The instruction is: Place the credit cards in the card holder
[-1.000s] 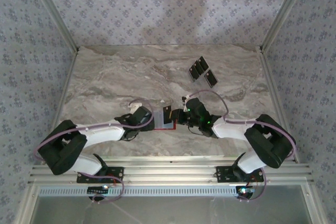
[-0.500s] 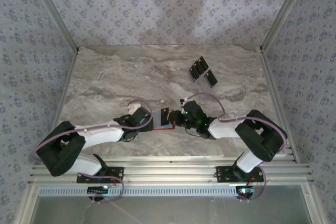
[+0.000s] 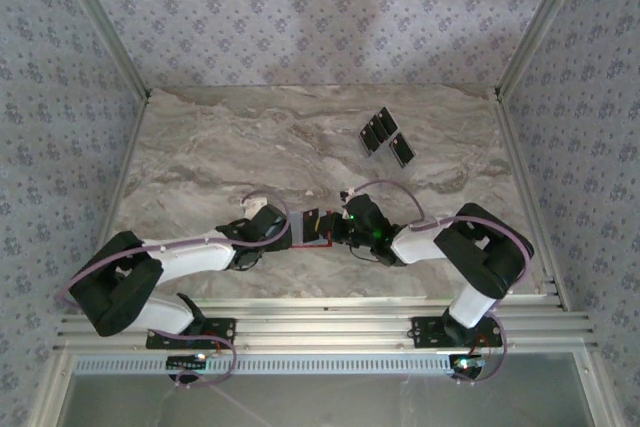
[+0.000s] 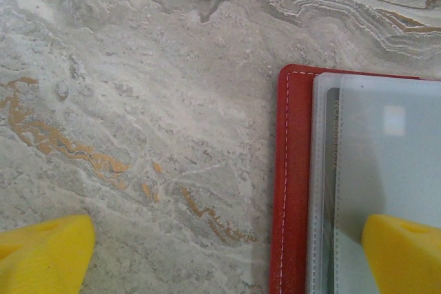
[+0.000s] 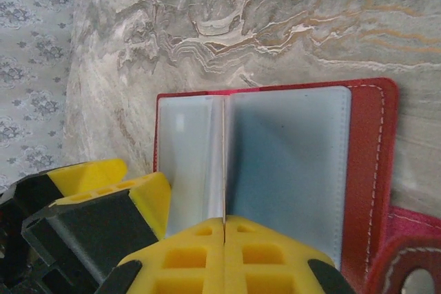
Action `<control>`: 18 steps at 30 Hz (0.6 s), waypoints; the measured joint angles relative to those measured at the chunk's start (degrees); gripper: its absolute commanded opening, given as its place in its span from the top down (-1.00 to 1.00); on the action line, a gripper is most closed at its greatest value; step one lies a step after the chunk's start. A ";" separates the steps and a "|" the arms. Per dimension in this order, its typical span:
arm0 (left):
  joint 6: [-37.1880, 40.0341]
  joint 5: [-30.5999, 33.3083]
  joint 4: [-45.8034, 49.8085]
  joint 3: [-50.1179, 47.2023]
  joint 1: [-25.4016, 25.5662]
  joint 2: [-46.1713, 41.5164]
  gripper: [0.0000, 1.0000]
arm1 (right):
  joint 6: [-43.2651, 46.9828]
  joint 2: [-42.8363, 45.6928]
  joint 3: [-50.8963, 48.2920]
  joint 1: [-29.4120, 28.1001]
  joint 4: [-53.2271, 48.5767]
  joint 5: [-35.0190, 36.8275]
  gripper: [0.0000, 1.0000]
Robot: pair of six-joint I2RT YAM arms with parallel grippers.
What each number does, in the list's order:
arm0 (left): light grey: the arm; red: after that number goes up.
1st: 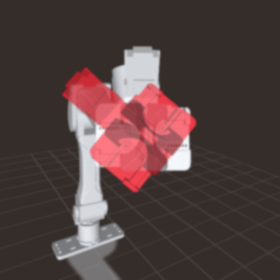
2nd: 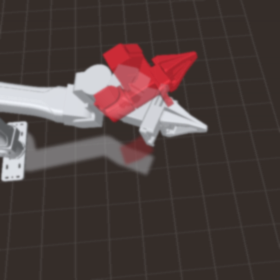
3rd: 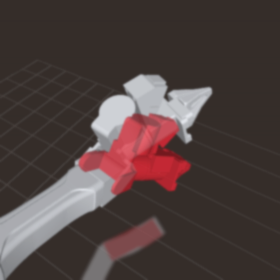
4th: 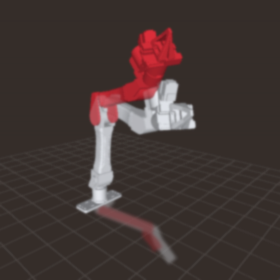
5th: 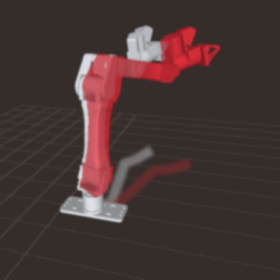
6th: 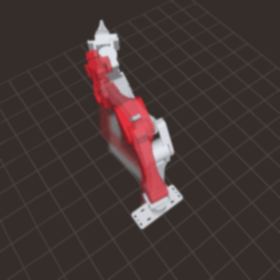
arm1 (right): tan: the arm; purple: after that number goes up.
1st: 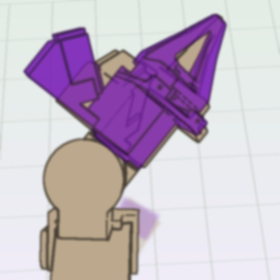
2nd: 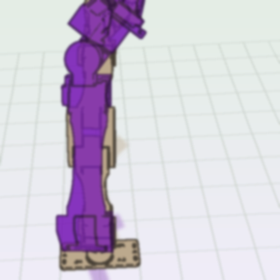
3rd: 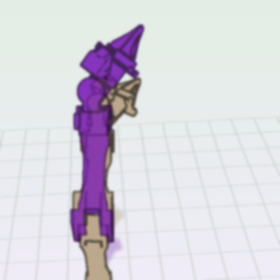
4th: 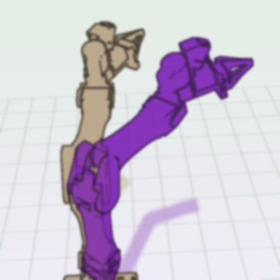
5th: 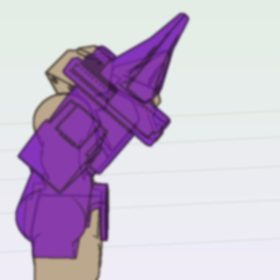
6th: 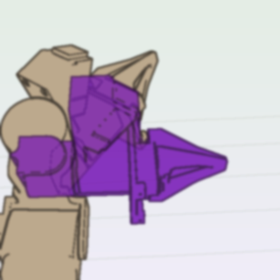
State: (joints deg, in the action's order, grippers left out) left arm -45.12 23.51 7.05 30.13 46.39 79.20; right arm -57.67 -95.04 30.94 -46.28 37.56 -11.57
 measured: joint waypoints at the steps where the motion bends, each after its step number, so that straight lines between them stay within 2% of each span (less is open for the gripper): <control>1: 0.00 0.11 -0.02 -0.07 0.00 -0.02 -0.99 | -0.04 -0.11 0.02 0.00 0.24 -0.07 1.00; 18: -0.22 0.15 -0.44 -0.31 0.00 -0.04 -0.99 | -1.46 -0.22 0.07 -0.11 1.64 -0.37 1.00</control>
State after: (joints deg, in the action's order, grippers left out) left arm -45.34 23.66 6.61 29.82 46.39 79.15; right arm -59.13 -95.26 31.00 -46.39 39.20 -11.94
